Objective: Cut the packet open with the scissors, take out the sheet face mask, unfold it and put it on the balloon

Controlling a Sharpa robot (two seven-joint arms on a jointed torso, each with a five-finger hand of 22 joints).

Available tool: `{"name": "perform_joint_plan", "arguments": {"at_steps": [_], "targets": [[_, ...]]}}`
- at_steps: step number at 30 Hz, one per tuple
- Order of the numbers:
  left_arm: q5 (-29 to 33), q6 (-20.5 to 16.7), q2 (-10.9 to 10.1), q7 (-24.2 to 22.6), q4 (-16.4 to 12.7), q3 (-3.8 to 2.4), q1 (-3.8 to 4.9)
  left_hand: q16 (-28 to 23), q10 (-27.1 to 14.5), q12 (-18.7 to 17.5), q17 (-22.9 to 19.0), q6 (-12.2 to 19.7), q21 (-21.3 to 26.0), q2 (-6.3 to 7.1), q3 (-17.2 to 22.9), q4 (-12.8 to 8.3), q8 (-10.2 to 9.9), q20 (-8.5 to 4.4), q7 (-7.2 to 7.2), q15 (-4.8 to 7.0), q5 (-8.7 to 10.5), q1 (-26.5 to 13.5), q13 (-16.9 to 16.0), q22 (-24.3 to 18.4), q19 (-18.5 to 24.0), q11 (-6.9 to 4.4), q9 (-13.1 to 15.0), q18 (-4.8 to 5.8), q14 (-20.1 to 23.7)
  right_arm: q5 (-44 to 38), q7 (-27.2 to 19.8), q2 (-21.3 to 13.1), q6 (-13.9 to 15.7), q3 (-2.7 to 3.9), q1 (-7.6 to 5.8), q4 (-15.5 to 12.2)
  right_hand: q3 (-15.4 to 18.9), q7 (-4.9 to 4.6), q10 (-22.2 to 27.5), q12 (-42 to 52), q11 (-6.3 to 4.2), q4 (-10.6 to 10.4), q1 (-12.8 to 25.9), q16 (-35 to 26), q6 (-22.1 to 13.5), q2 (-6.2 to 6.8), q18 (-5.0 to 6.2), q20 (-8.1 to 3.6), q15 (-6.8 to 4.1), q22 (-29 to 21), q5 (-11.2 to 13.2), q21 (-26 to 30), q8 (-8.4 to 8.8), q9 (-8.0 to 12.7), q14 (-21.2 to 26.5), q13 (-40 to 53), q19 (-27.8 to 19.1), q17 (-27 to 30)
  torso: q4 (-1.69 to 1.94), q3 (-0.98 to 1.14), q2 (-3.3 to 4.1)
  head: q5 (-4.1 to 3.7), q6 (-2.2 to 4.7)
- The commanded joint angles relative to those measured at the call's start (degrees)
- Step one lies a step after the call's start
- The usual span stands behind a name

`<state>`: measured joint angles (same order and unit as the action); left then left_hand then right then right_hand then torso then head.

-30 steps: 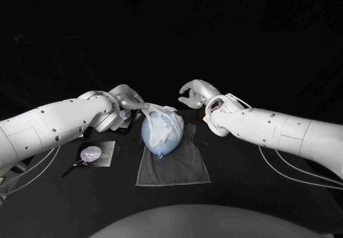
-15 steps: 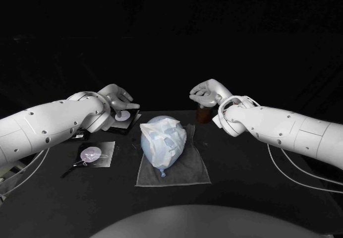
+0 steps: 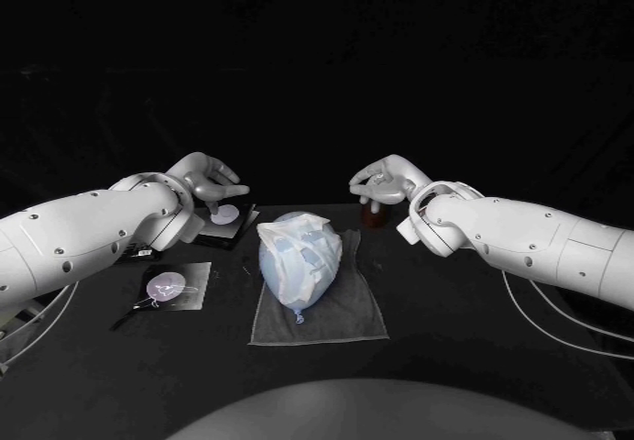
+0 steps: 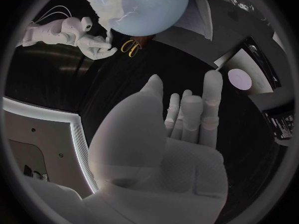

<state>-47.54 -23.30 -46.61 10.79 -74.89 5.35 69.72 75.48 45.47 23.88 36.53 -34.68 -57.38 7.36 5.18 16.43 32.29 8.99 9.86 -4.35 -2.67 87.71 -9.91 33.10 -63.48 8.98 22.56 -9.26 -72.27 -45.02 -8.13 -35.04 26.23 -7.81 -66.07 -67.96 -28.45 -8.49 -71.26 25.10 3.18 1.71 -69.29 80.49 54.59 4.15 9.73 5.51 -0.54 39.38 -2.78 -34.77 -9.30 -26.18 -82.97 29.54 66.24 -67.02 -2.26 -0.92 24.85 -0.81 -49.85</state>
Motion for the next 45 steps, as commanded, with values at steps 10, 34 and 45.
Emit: {"name": "perform_joint_plan", "arguments": {"at_steps": [10,34,45], "targets": [[15.90,-0.02,-5.66,-21.85,-9.33,-0.07,-2.15,2.82,10.09,15.70,7.71,-8.09,-3.28,-2.43,3.12,-0.26,0.94,-2.81,-0.17,3.47,-0.13,2.52,-7.04,4.92,-2.90,-3.66,-3.04,0.08,-3.10,3.06,0.41,-5.73,-6.32,0.02,3.47,-9.20,4.59,0.10,-15.56,60.10,0.33,-1.49,0.12,9.38,0.13,-1.12,-0.13,-0.54,0.01,6.45,0.03,-7.21,0.88,-0.39,-6.91,55.69,5.30,-22.46,-0.14,0.21,-0.04,-0.16,-0.15],[25.39,3.92,-6.94,-30.87,-12.45,-0.13,-5.22,7.70,6.92,26.99,21.41,-10.17,-11.19,-2.01,4.88,0.05,0.86,-3.45,-0.82,4.03,-0.11,0.66,-14.42,16.84,-8.26,-4.55,-4.96,2.01,-8.05,5.04,-0.75,-5.70,-10.24,0.03,5.37,-11.62,8.96,-0.71,-18.74,64.90,1.19,-3.68,2.23,9.51,-2.03,0.16,-2.93,0.11,0.68,21.63,0.03,-24.09,2.19,-0.32,-7.03,60.46,12.06,-22.98,-0.01,-0.02,-0.06,-0.58,-0.15],[25.50,3.81,-6.89,-30.75,-12.35,-0.13,-5.24,7.82,6.83,27.10,21.81,-10.13,-11.28,-2.01,4.95,0.02,0.84,-3.45,-0.80,4.03,-0.11,0.69,-14.51,16.94,-8.28,-4.53,-5.01,2.02,-8.17,3.50,-0.50,-5.26,-10.33,0.03,5.40,-11.41,9.11,-0.61,-18.74,64.90,1.12,-3.61,1.90,9.51,-1.61,0.04,-2.94,0.13,0.65,21.96,0.03,-24.43,1.94,-0.46,-7.03,60.46,12.05,-22.98,0.07,-0.01,-0.02,-0.52,-0.15]]}}
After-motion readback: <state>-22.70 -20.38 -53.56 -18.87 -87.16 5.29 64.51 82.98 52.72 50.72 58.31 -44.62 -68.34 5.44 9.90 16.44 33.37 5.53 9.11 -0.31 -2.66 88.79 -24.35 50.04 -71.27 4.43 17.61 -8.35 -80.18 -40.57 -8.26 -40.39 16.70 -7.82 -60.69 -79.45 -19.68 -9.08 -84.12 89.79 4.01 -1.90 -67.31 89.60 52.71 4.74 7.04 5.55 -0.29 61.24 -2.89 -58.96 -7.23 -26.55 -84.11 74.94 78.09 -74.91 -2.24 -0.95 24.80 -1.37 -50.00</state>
